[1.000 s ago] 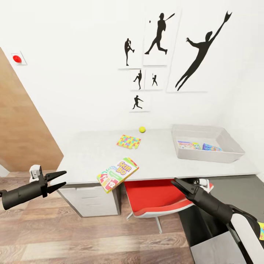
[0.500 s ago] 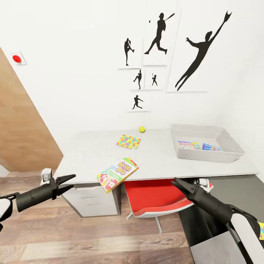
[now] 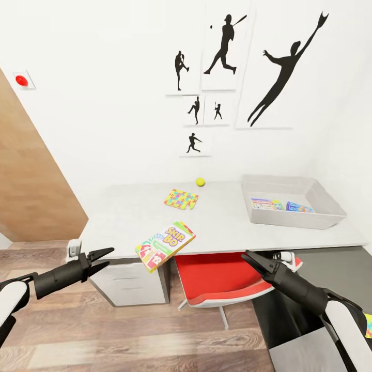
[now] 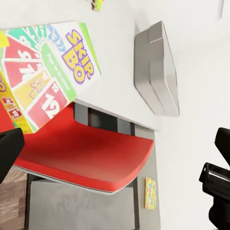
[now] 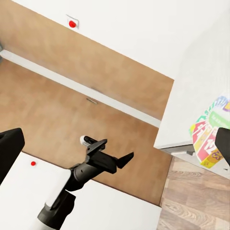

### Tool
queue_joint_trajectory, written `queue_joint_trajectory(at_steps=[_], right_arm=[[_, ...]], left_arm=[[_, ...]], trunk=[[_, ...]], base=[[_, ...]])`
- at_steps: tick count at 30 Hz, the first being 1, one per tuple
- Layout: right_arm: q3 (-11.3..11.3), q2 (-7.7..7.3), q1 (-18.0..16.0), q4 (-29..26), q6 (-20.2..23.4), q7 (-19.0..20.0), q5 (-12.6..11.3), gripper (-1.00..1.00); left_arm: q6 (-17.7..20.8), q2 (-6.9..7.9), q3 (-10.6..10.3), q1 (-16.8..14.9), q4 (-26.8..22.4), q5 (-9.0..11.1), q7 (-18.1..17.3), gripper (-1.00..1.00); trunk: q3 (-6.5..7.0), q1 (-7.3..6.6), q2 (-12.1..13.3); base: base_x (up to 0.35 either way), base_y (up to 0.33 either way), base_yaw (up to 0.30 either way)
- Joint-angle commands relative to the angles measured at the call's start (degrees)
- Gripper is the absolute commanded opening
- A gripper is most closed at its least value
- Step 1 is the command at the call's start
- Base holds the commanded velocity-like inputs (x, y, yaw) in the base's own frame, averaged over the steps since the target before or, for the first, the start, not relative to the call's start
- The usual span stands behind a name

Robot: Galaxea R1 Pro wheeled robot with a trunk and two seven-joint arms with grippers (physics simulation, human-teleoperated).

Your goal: Put all the toys in the child's room - the three board games (two on the bed and one on the table), the two jigsaw puzzles on the table, and the tennis ball on the table - inside the toy box on the table in the child's room.

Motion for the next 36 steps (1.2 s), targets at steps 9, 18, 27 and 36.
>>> queue_joint_trajectory(at_steps=[9,18,27,36], right_arm=[[-0.1,-0.18,-0.1,-0.1,0.3,0.1,0.0,1.00],[-1.8,-3.51,-0.2,0.0,-1.6,1.0,-0.1,1.00],[-2.4,-6.85,-0.1,0.1,-6.0,7.8,0.3,1.00],[-2.4,-7.06,-0.1,0.2,-6.8,9.4,4.1,1.00]], left_arm=[[-0.1,-0.13,-0.5,-0.2,0.0,-1.5,-0.3,1.00],[-1.7,-0.32,-0.5,-0.3,0.0,-5.4,-0.4,1.00],[-3.6,-0.89,-0.7,-0.5,0.0,-6.5,-0.5,1.00],[-3.9,-1.10,-4.4,-0.8,-0.1,-6.8,0.0,1.00]], trunk=[[-1.71,2.00,-3.7],[-3.32,3.98,-7.3],[-4.94,5.96,-10.9],[-6.30,7.93,-14.5]], base=[[0.000,0.000,0.000],[0.000,0.000,0.000],[0.000,0.000,0.000],[0.000,0.000,-0.056]])
